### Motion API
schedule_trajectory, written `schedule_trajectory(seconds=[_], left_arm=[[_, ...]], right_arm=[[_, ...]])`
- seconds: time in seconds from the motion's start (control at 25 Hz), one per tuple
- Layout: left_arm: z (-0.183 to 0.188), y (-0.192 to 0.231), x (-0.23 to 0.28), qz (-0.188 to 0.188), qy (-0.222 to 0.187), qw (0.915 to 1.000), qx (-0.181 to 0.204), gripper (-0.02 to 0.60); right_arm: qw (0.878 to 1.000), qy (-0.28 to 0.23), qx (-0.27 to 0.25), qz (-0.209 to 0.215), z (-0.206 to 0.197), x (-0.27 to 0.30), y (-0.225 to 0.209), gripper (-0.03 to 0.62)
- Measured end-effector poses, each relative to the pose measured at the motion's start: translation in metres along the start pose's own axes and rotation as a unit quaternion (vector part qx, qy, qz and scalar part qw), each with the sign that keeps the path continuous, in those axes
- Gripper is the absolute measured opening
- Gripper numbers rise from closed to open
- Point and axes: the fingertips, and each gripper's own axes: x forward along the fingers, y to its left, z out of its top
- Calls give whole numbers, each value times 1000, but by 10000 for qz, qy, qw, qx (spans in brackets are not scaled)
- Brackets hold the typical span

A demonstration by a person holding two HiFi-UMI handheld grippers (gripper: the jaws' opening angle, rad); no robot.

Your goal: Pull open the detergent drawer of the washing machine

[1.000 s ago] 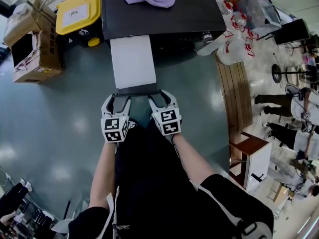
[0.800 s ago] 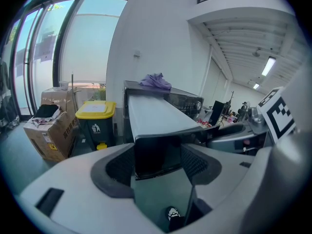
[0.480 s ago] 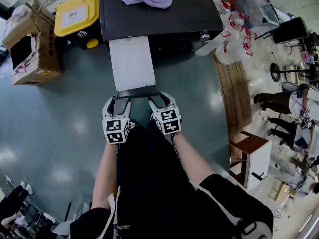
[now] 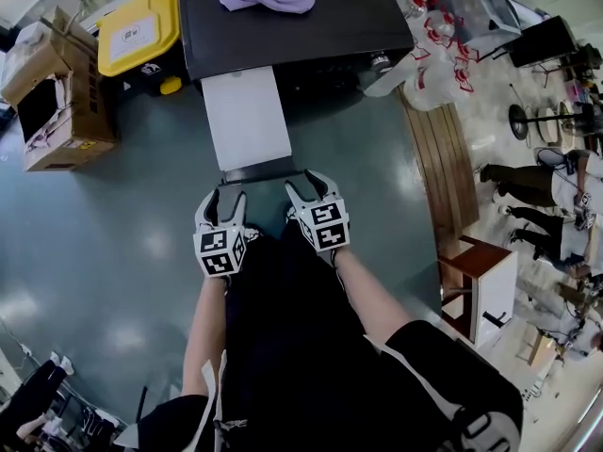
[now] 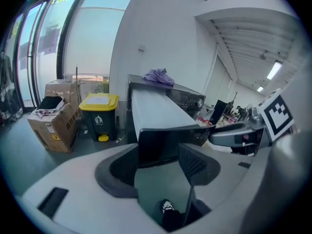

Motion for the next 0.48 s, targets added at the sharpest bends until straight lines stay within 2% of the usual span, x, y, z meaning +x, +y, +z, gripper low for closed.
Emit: schedule_trajectory(seconds=[0.12, 0.32, 0.48], left_arm=[[-4, -5, -8, -8, 109, 9999, -8, 259], [-1, -19, -17, -183, 256, 9989, 353, 256], [5, -24, -25, -266, 203, 9993, 188, 253]], right_arm=[[10000, 68, 36, -61, -2, -10, -5, 202], [9997, 198, -16, -115, -7, -23, -9, 190], [9997, 224, -2, -92, -7, -37, -11, 184]])
